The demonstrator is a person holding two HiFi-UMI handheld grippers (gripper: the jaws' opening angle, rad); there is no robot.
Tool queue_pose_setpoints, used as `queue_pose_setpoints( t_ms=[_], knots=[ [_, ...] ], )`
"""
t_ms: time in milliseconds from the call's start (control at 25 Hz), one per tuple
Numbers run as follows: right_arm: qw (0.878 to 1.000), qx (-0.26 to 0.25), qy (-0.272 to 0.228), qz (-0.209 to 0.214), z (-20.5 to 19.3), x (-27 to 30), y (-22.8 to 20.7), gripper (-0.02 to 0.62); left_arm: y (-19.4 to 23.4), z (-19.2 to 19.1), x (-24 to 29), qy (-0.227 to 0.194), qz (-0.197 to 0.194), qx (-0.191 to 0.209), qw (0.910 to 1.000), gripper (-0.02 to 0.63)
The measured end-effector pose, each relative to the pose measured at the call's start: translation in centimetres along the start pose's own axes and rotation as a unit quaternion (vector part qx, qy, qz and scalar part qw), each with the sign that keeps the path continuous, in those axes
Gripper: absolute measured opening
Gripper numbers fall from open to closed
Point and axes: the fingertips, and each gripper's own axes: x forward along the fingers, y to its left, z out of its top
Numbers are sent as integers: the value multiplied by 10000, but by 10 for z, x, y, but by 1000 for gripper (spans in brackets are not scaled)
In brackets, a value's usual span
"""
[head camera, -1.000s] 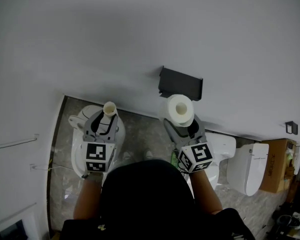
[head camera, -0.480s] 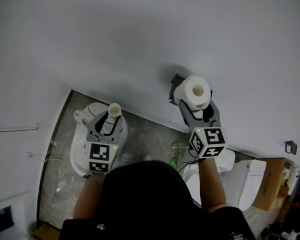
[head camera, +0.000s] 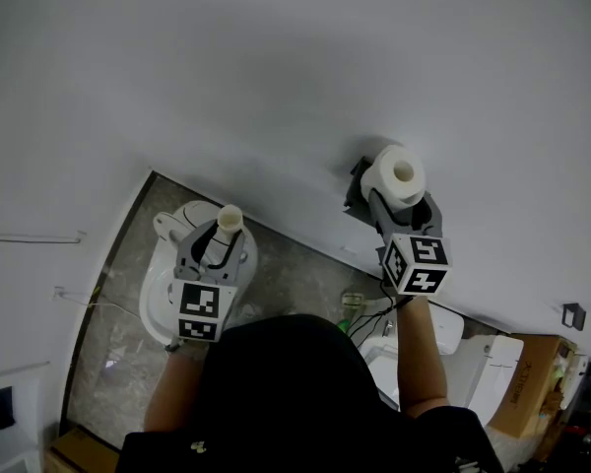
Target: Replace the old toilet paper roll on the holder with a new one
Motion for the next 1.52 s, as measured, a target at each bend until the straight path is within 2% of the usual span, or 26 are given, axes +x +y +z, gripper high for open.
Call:
queue_pose_setpoints(
  t_ms=[400, 880, 1160, 1520],
  knots=[
    [9995, 77, 296, 98, -19, 19, -6, 336, 1, -7, -7, 46, 117, -66, 9999, 167],
    [9993, 10, 353, 96, -21, 18, -4, 344, -4, -17, -15, 100, 172, -156, 9997, 169],
    [9990, 40, 419, 118, -21, 19, -2, 399, -5, -19, -15, 107, 151, -200, 9996, 169],
    [9997, 218, 17, -64, -8, -12, -15, 403, -17, -11, 0, 89, -115, -116, 9998, 169]
  ],
)
